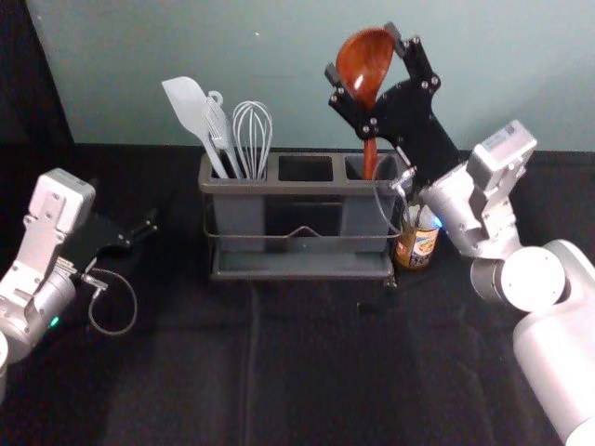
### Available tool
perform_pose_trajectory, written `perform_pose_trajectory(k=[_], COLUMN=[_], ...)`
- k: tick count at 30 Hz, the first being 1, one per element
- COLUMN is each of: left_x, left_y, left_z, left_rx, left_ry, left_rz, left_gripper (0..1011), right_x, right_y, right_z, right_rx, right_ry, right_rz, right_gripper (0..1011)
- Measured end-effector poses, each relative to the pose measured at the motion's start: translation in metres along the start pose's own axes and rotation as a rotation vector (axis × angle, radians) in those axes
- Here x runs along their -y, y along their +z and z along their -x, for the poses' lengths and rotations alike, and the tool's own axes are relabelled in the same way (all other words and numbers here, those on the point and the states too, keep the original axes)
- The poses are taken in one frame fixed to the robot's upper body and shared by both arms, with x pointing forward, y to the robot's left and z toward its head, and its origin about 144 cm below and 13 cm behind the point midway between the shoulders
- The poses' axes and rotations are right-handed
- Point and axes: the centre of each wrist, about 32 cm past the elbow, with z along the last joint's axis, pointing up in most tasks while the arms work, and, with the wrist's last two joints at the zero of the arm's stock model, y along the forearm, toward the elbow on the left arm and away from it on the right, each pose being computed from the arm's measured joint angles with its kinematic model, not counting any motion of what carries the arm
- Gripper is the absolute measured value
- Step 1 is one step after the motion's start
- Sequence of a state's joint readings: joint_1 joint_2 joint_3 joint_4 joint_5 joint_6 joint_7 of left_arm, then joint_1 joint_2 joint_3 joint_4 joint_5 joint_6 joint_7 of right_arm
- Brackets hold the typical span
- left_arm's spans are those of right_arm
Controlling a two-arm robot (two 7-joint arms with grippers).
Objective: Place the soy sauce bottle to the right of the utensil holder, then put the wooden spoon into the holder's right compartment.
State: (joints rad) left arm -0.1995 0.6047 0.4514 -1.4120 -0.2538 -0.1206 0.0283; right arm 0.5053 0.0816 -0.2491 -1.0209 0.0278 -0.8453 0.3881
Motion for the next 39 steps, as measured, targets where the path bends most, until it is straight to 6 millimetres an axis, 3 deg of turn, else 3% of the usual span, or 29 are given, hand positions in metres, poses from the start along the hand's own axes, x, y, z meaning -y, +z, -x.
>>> perform_pose_trajectory(k=[10,21,24,30,39], left_x=[0.000,0.000,0.000,0.000,0.000], left_y=[0.000,0.000,0.000,0.000,0.000], left_z=[0.000,0.000,0.000,0.000,0.000], left_rx=[0.000,0.000,0.000,0.000,0.000], left_ry=[0.000,0.000,0.000,0.000,0.000], left_rz=[0.000,0.000,0.000,0.000,0.000], left_gripper=[1005,1005,1005,1005,1005], right_x=[0.026,0.042,0.044,0.042,0.030], right_y=[-0.018,-0.027,-0.027,-0.024,-0.009], right_z=[0.012,0.020,0.021,0.021,0.012], right_rx=[-0.026,-0.045,-0.049,-0.060,-0.053], right_ry=[-0.019,-0.037,-0.041,-0.067,-0.103], right_rz=[0.017,0.033,0.035,0.014,-0.056], right_gripper=[842,842,855,1000,1002])
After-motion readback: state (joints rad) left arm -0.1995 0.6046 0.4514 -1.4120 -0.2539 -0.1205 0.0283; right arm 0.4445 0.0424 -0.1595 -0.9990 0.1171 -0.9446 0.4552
